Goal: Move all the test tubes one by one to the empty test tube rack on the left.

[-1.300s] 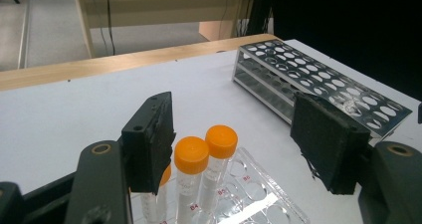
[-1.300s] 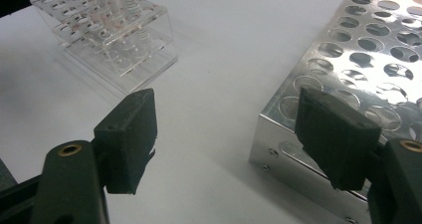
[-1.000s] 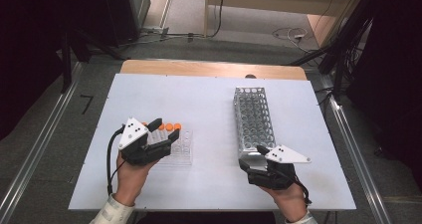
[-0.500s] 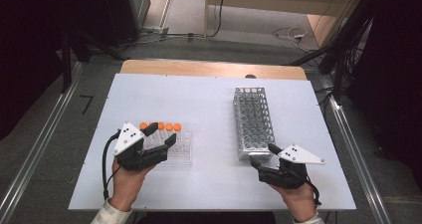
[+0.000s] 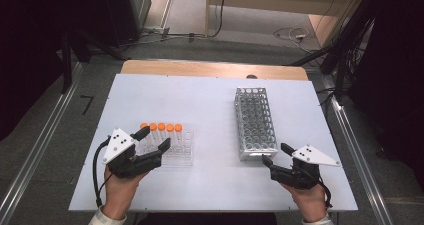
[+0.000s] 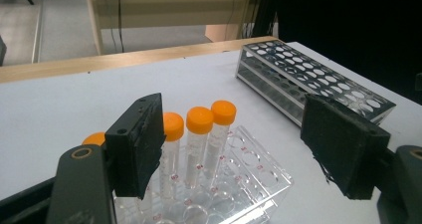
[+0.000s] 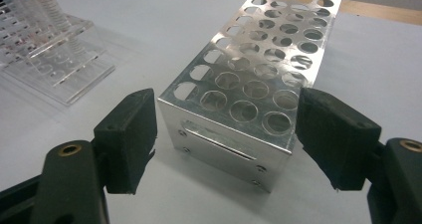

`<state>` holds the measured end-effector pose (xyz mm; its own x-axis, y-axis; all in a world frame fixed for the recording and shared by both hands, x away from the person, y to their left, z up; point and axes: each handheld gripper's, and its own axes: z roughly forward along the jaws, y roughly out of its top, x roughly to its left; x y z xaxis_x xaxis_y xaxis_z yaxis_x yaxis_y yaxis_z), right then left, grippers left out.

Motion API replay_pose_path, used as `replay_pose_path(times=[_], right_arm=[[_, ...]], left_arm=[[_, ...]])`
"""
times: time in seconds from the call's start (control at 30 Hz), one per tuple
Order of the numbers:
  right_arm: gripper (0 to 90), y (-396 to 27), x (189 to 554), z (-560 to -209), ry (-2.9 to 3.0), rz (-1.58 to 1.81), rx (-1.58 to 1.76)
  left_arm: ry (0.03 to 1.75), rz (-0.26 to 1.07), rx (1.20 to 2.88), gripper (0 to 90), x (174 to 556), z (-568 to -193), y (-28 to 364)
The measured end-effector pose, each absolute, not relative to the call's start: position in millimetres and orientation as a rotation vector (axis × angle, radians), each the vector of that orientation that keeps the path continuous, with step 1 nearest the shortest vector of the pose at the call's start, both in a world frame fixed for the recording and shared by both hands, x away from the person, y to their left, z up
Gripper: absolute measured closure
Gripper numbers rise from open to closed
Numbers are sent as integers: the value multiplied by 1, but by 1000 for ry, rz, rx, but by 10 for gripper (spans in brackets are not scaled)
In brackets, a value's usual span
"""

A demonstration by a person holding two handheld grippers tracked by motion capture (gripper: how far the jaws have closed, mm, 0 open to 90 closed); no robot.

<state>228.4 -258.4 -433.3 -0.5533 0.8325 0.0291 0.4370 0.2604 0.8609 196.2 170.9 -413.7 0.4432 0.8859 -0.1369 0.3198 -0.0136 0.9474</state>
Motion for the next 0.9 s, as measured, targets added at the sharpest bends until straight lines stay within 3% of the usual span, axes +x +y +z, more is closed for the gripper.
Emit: replay_pose_path(times=[0.9], right_arm=[[231,-298,233,-437,1995,1180,1260]], left_arm=[[1177,727,1535,233,169,-432,205]])
